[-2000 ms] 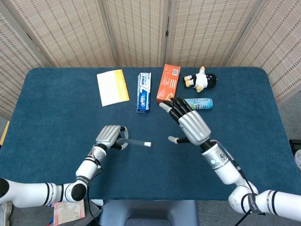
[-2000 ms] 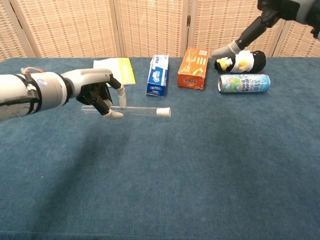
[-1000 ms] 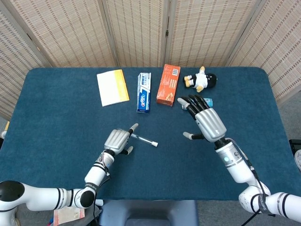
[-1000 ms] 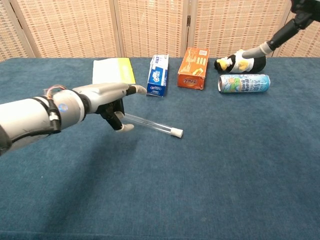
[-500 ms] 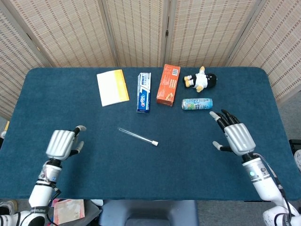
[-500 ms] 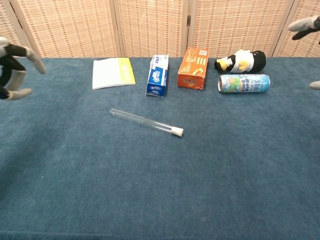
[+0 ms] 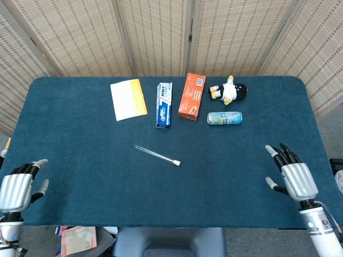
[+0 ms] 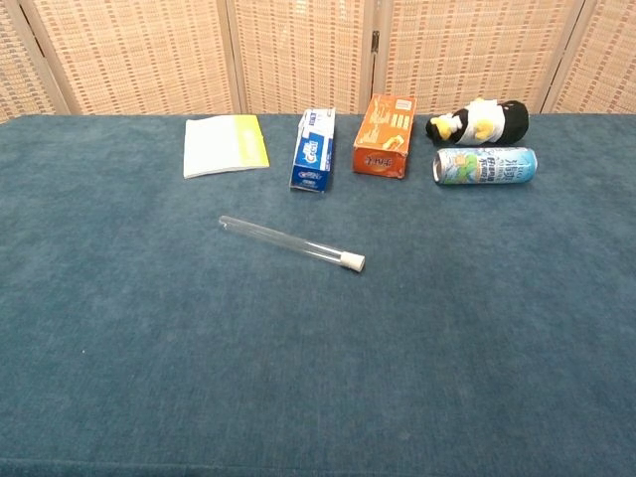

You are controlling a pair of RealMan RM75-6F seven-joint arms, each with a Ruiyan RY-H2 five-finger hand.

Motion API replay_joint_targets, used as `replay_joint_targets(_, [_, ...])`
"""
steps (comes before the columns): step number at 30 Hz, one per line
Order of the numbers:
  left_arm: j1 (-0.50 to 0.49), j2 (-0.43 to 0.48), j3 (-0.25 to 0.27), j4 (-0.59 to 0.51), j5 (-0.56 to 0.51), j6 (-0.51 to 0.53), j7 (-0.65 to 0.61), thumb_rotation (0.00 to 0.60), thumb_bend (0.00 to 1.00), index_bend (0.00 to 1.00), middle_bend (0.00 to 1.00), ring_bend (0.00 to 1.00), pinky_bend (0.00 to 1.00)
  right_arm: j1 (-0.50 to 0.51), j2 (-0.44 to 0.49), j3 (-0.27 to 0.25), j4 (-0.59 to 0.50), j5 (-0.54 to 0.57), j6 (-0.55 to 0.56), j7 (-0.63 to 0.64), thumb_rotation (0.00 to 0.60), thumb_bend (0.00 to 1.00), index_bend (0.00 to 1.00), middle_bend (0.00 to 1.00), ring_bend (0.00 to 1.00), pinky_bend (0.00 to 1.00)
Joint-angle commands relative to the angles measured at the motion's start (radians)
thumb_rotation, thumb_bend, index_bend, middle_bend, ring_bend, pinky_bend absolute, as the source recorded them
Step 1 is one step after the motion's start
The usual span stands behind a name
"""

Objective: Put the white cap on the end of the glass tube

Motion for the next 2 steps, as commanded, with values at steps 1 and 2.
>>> replay_joint_targets(1, [0.028, 0.004, 0.004, -0.013, 0.028, 0.005, 0.009, 0.600, 0.35, 0.27, 0.38, 0.35, 0.41, -0.039, -0.002, -0.019, -0.013, -0.015, 0.031, -0.035, 0.600, 0.26, 0.09, 0.16, 0.02, 0.18])
replay_joint_targets(2, [0.031, 0.003, 0.002, -0.017, 0.032, 0.001, 0.017, 0.600, 0.35, 0.27, 0.38, 0.35, 0.40, -0.047, -0.002, -0.021, -0.018, -0.017, 0.037, -0.042, 0.600, 0.26, 0.09, 0.17, 0.02, 0.18])
